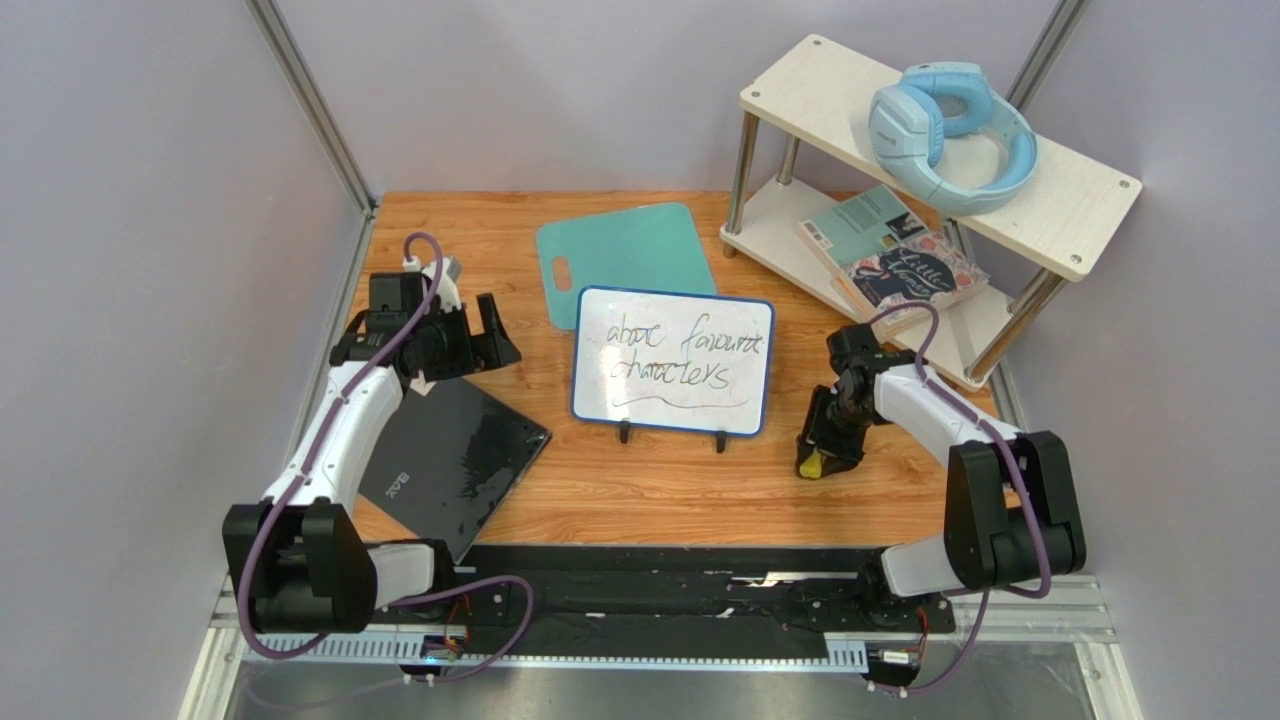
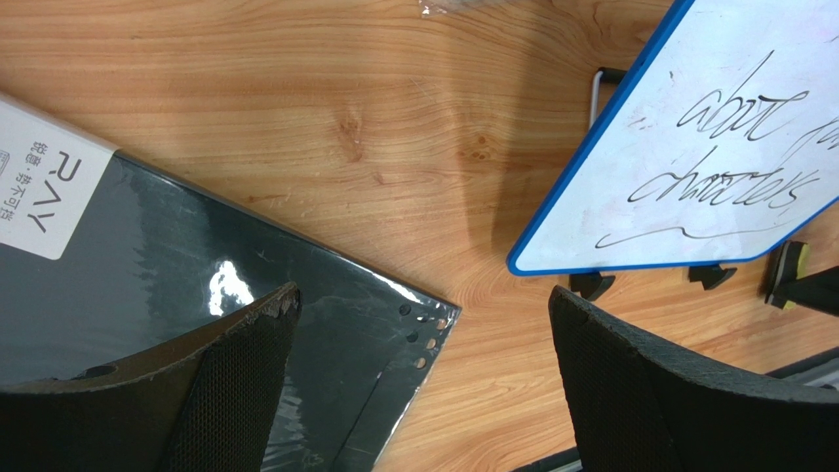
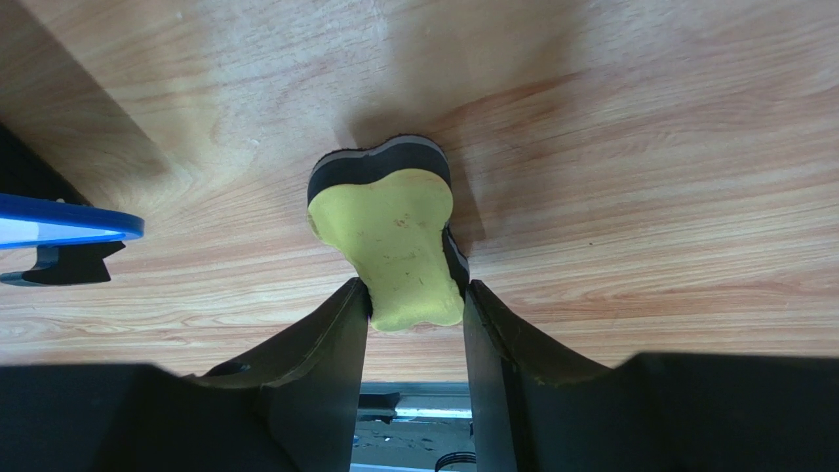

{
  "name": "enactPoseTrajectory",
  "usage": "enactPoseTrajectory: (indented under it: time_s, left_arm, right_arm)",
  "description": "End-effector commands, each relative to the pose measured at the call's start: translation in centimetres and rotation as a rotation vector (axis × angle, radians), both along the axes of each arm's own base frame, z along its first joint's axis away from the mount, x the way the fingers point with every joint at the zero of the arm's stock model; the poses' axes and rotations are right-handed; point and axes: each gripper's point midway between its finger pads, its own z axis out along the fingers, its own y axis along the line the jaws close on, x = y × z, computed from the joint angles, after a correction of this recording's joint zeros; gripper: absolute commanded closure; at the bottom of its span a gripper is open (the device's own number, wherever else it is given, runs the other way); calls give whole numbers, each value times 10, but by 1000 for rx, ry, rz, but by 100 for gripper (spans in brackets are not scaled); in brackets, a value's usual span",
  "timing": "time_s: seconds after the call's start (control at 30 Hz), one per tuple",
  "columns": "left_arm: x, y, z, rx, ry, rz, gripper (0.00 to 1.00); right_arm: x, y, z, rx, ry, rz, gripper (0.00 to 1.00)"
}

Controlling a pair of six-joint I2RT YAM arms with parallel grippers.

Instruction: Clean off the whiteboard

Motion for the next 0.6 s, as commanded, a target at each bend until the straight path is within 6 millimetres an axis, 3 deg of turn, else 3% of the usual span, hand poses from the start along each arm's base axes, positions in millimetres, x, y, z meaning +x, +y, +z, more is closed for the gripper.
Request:
enactPoseTrajectory:
  time_s: [0.0, 0.23, 0.43, 0.57]
  left_arm:
    - [8, -3, 20, -1, -64, -36, 1]
    - [8, -5, 19, -6, -62, -43, 1]
    - [8, -5, 18, -12, -57, -47, 1]
    - [8, -7, 16, -19, -50, -57, 1]
  right_arm:
    - [17, 5, 7, 13, -54, 33, 57]
    - [23, 2, 2, -9, -51, 56, 57]
    - [29, 2, 5, -9, -66, 69, 42]
    - [33, 1, 7, -18, -85, 68, 43]
